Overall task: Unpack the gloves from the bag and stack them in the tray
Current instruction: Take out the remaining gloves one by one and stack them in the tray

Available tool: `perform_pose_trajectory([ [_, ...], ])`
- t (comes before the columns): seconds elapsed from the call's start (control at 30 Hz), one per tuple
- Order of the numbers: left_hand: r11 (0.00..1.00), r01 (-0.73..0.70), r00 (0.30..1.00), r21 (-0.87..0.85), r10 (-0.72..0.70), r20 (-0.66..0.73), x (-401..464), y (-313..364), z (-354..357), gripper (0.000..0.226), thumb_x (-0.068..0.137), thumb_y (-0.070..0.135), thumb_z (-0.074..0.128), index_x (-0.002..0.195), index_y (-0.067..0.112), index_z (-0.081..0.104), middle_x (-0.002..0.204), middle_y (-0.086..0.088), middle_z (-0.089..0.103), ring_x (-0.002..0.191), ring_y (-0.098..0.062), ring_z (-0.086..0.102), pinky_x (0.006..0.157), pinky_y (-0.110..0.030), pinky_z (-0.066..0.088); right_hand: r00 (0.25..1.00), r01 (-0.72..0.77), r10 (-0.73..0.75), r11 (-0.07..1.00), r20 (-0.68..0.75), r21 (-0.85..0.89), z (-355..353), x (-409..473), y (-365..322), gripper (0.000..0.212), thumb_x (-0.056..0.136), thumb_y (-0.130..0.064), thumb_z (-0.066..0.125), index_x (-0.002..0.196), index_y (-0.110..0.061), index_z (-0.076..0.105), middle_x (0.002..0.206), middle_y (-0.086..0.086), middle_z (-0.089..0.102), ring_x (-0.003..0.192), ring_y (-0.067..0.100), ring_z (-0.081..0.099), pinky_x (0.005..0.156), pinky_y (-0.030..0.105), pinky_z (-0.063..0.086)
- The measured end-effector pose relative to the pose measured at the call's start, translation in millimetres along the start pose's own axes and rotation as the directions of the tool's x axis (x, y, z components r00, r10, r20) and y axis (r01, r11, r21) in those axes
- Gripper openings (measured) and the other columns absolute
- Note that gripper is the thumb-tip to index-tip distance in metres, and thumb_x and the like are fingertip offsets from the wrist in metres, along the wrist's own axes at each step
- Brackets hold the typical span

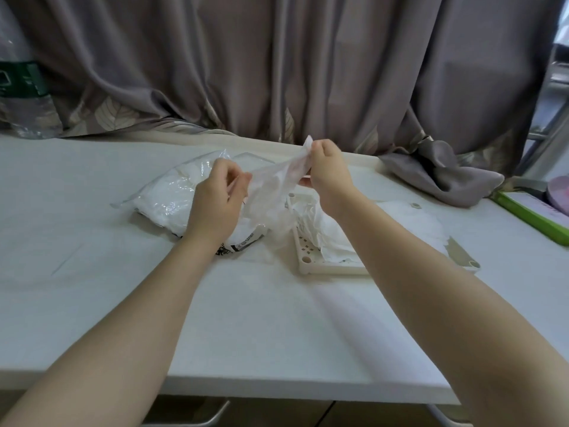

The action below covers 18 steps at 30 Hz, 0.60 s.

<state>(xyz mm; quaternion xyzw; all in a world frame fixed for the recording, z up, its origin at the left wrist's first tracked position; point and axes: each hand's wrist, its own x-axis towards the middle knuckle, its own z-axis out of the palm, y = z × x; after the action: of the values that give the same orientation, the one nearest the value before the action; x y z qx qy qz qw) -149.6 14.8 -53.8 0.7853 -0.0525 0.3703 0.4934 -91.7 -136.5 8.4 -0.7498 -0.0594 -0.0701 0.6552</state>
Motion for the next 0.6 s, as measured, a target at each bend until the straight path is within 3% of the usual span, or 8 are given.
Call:
perform_pose_trajectory([
  [0.07, 0.989, 0.117, 0.992, -0.09, -0.111, 0.06, 0.1, 3.5, 5.8, 0.041, 0.082, 0.044, 0.064, 0.11, 0.02, 0.043, 0.101, -0.002, 0.058, 0.087, -0.019, 0.056, 0.071, -0.02, 0.039, 1.0, -0.027, 0.029, 0.988, -0.011, 0.152, -6.4, -0.4, -9.9, 0.025, 0.101, -0.019, 0.024, 0.088, -0.013, 0.045, 0.085, 0.008, 0.066, 0.08, 0.018, 0.063, 0.057, 0.025, 0.053],
  [0.1, 0.982, 0.184, 0.974, -0.05, -0.175, 0.144, -1.7, 6.2, 10.6, 0.056, 0.079, 0.043, 0.068, 0.123, 0.022, 0.04, 0.112, 0.0, 0.053, 0.092, -0.015, 0.052, 0.074, -0.02, 0.036, 0.998, -0.067, 0.07, 0.961, -0.003, 0.268, -10.8, -1.0, -15.0, 0.025, 0.101, -0.018, 0.023, 0.091, -0.012, 0.046, 0.079, 0.008, 0.069, 0.077, 0.019, 0.064, 0.055, 0.025, 0.053],
  [0.2, 0.947, 0.198, 0.896, 0.254, -0.28, 0.344, -11.9, -0.1, 23.2, 0.085, 0.072, 0.04, 0.076, 0.14, 0.02, 0.029, 0.128, 0.002, 0.046, 0.113, -0.015, 0.047, 0.089, -0.026, 0.038, 0.991, -0.13, 0.111, 0.812, 0.069, 0.569, -19.1, -5.1, -22.6, 0.025, 0.103, -0.018, 0.024, 0.095, -0.007, 0.046, 0.069, 0.012, 0.068, 0.075, 0.027, 0.066, 0.061, 0.032, 0.059],
  [0.3, 0.842, 0.033, 0.84, 0.539, -0.315, 0.442, -16.1, -16.6, 29.7, 0.067, 0.079, 0.043, 0.068, 0.133, 0.014, 0.041, 0.128, -0.005, 0.049, 0.117, -0.026, 0.05, 0.093, -0.036, 0.042, 0.992, -0.125, 0.066, 0.682, 0.11, 0.721, -29.7, -9.0, -25.4, 0.024, 0.101, -0.013, 0.028, 0.085, -0.006, 0.045, 0.054, 0.007, 0.06, 0.063, 0.022, 0.063, 0.063, 0.035, 0.059],
  [0.4, 0.786, 0.055, 0.857, 0.616, -0.354, 0.375, -12.7, -18.1, 28.4, 0.051, 0.085, 0.029, 0.059, 0.129, 0.01, 0.044, 0.126, -0.012, 0.051, 0.116, -0.031, 0.048, 0.092, -0.037, 0.042, 0.99, -0.143, 0.068, 0.559, 0.126, 0.817, -47.5, -8.8, -25.9, 0.034, 0.1, -0.011, 0.031, 0.067, -0.017, 0.034, 0.044, -0.002, 0.031, 0.039, 0.011, 0.035, 0.046, 0.02, 0.038],
  [0.47, 0.821, 0.01, 0.896, 0.571, -0.261, 0.358, -9.0, -6.4, 27.2, 0.064, 0.083, 0.026, 0.058, 0.139, 0.009, 0.035, 0.14, -0.013, 0.039, 0.131, -0.031, 0.033, 0.107, -0.037, 0.03, 0.984, -0.179, 0.105, 0.525, 0.146, 0.832, -62.2, -9.3, -22.8, 0.04, 0.099, -0.013, 0.032, 0.059, -0.017, 0.032, 0.041, -0.005, 0.021, 0.034, 0.009, 0.019, 0.034, 0.017, 0.022],
  [0.53, 0.922, -0.08, 0.917, 0.379, -0.082, 0.391, -5.5, 19.4, 27.3, 0.071, 0.079, 0.03, 0.057, 0.143, 0.012, 0.031, 0.146, -0.006, 0.033, 0.138, -0.023, 0.022, 0.112, -0.03, 0.02, 0.973, -0.231, 0.123, 0.546, 0.196, 0.805, -76.4, -12.6, -18.0, 0.045, 0.096, -0.015, 0.034, 0.05, -0.017, 0.035, 0.039, -0.007, 0.019, 0.031, 0.007, 0.013, 0.029, 0.017, 0.013],
  [0.6, 1.0, 0.012, 0.877, 0.007, -0.014, 0.481, -5.5, 54.3, 30.3, 0.068, 0.076, 0.037, 0.063, 0.137, 0.018, 0.04, 0.135, 0.002, 0.048, 0.127, -0.01, 0.04, 0.102, -0.023, 0.033, 0.955, -0.289, 0.119, 0.591, 0.273, 0.753, -86.2, -18.1, -13.2, 0.041, 0.095, -0.022, 0.038, 0.054, -0.017, 0.034, 0.038, -0.007, 0.018, 0.03, 0.007, 0.011, 0.03, 0.017, 0.008],
])
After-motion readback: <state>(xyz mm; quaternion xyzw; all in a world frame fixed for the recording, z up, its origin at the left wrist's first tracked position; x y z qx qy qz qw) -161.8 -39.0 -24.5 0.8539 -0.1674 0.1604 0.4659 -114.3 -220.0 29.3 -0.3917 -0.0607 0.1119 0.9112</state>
